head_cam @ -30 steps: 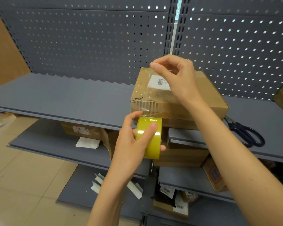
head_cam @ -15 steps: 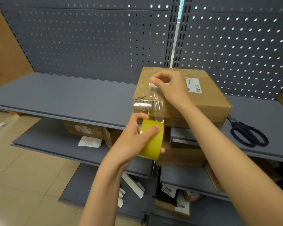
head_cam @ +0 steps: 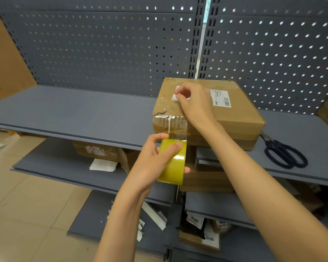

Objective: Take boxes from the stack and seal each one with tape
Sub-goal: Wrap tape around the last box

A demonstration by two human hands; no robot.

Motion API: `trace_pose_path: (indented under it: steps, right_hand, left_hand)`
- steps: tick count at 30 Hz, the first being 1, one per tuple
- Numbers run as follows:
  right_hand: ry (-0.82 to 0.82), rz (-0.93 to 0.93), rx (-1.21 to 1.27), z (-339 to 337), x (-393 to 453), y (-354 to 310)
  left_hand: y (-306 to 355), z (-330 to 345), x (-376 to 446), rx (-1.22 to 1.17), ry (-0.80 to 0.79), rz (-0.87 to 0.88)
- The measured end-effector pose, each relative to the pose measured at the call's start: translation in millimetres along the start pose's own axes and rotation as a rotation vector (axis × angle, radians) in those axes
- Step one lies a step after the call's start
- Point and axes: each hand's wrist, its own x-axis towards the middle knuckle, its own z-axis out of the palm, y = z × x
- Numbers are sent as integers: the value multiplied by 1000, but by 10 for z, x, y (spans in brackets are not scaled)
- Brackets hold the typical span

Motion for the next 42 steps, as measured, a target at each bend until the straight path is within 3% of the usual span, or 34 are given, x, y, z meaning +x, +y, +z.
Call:
trace_pose_path:
  steps: [3, 7, 14, 23, 27, 29, 31, 39, 42]
  right_hand:
    - [-89, -197, 48, -72, -173, -37]
    - [-398, -306, -393, -91, -330, -33]
    - [-477, -274, -452, -122, -286, -54]
    - [-429, -268, -477, -122, -328, -83]
    - [-388, -179, -262, -160, -337, -86]
    - [-326, -127, -7, -205, -338, -68]
    - [-192, -120, 79, -305, -369, -13]
    - [440, 130, -105, -822, -811, 665]
    - [490, 326, -230, -970, -972, 916]
  left_hand:
    - [-5, 1, 7, 1, 1, 3]
    - [-20, 1, 21, -8, 7, 7]
    - [-47, 1, 29, 5, 15, 5]
    - [-57, 92, -18, -1, 91, 53]
    - [-113, 169, -78, -55, 168, 113]
    - [-114, 178, -89, -56, 177, 119]
    - [-108, 177, -102, -50, 176, 123]
    - [-115, 207, -156, -8, 187, 136]
    - [-109, 219, -160, -2, 197, 137]
